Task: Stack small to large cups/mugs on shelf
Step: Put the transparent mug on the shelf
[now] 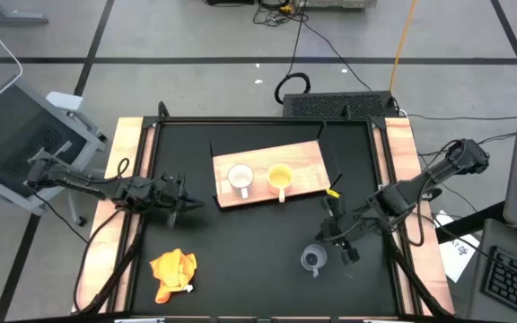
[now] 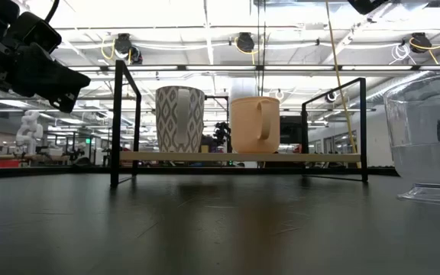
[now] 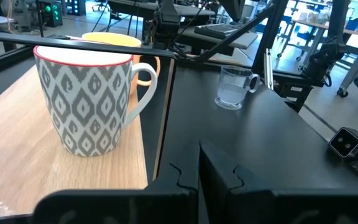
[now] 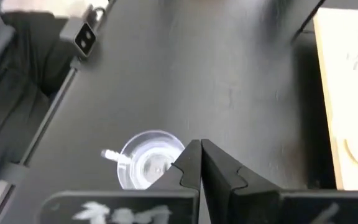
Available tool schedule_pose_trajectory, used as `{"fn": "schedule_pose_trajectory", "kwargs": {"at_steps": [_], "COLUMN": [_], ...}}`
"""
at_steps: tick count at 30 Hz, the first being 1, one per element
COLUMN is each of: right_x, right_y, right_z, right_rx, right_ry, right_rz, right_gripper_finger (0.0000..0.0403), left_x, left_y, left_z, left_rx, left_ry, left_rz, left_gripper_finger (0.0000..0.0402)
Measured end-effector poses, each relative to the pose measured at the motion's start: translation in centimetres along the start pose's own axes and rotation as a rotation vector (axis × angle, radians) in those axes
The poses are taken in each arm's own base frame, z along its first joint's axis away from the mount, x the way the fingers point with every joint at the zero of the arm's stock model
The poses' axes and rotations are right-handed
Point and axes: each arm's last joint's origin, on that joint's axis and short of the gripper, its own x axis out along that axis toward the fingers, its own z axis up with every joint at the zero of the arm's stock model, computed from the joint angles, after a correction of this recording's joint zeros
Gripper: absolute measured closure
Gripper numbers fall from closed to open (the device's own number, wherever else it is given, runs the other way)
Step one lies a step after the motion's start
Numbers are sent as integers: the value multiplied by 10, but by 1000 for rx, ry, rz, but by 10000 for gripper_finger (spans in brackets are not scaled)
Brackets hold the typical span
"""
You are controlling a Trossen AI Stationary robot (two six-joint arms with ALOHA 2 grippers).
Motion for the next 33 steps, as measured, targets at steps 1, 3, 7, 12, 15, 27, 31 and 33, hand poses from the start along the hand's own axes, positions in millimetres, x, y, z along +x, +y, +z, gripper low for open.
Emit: {"fn": "schedule_pose_trajectory", "kwargs": {"at_steps": [1, 3, 7, 12, 15, 27, 31, 33], "right_x": [-1, -3, -3, -2, -2, 8, 9, 10], "right_y": [0, 0, -1, -1, -1, -3, -3, -4], "right_z": [2, 5, 7, 7, 7, -22, -40, -48], "right_rx": [4, 8, 5, 1, -23, -83, -81, -70], "right_ry": [26, 77, 114, 114, 113, 69, -9, -52], "right_rz": [-5, -18, -27, -27, -27, -13, 7, 14], "right_gripper_finger": [403, 403, 403, 403, 403, 403, 403, 403], "left_x": [0, 0, 0, 0, 0, 0, 0, 0], "left_y": [0, 0, 0, 0, 0, -1, -1, -1], "left_z": [0, 0, 0, 0, 0, 0, 1, 2], "left_rx": [-3, -8, -10, -11, -11, -35, -53, -53], "left_ry": [0, 0, 0, 0, 0, 1, -10, -13], "left_rz": [0, 0, 0, 0, 0, -29, -38, -39], "left_gripper_finger": [392, 392, 392, 392, 392, 392, 392, 392]}}
